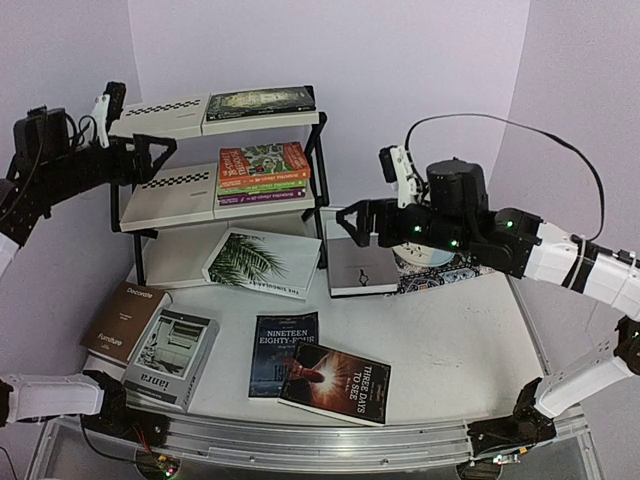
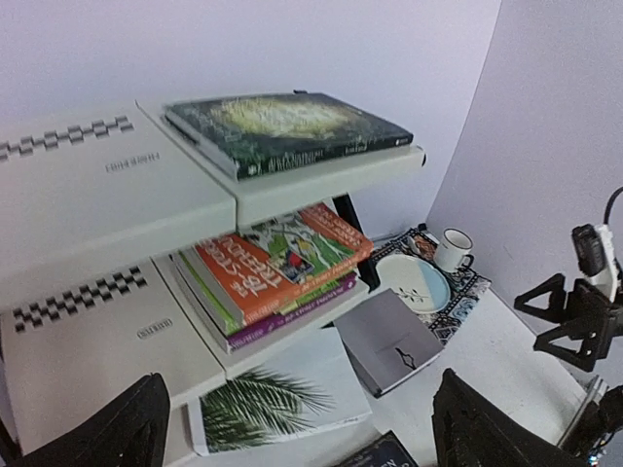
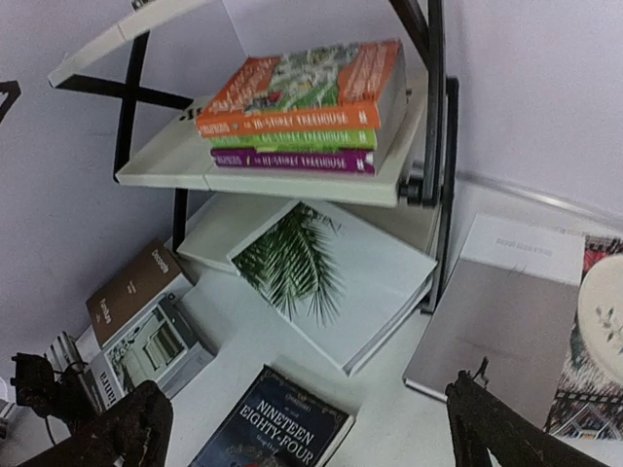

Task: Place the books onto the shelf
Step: Hold the book from the book pile, then pick up the book from the book pile.

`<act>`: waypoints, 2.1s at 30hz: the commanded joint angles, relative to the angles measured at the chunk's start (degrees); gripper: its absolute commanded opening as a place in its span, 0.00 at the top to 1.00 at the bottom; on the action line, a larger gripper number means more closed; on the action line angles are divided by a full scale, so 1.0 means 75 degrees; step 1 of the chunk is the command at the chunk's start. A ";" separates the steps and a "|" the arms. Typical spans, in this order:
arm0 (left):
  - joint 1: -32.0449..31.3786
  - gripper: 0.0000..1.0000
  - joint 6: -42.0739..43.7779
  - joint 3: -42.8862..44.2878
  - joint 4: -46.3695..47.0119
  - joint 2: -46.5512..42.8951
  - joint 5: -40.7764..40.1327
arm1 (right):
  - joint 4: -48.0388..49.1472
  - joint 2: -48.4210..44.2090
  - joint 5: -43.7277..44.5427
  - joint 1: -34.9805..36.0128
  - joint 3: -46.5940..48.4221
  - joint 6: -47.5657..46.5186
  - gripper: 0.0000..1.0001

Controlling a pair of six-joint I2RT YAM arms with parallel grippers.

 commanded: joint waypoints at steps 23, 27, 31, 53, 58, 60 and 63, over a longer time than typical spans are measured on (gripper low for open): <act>-0.1673 0.09 -0.5290 -0.7162 0.3553 -0.1398 0.1900 | -0.1048 0.1601 -0.0555 0.1194 -0.2997 0.3452 0.04; -0.2307 0.09 -0.5441 -0.7338 0.4275 -0.0781 0.1795 | -0.1120 0.1343 -0.0464 0.1273 -0.3616 0.4041 0.04; -0.2910 0.09 -0.5375 -0.7096 0.4790 0.0078 0.1660 | -0.1167 0.1103 -0.0339 0.1328 -0.4120 0.4644 0.11; -0.4236 0.29 -0.5245 -0.5616 0.5567 0.4008 0.1875 | -0.0494 0.1387 -0.0507 0.1550 -0.4163 0.4864 0.25; -0.4367 0.29 -0.5333 -0.5337 0.5612 0.4430 0.2027 | -0.0501 0.1358 -0.0443 0.1545 -0.4083 0.4743 0.25; -0.4387 0.30 -0.5443 -0.5228 0.5653 0.4637 0.2086 | -0.0500 0.1394 -0.0403 0.1550 -0.4046 0.4696 0.25; -0.4456 0.34 -0.5615 -0.5061 0.5811 0.4985 0.2227 | -0.0490 0.1410 -0.0372 0.1551 -0.3987 0.4704 0.26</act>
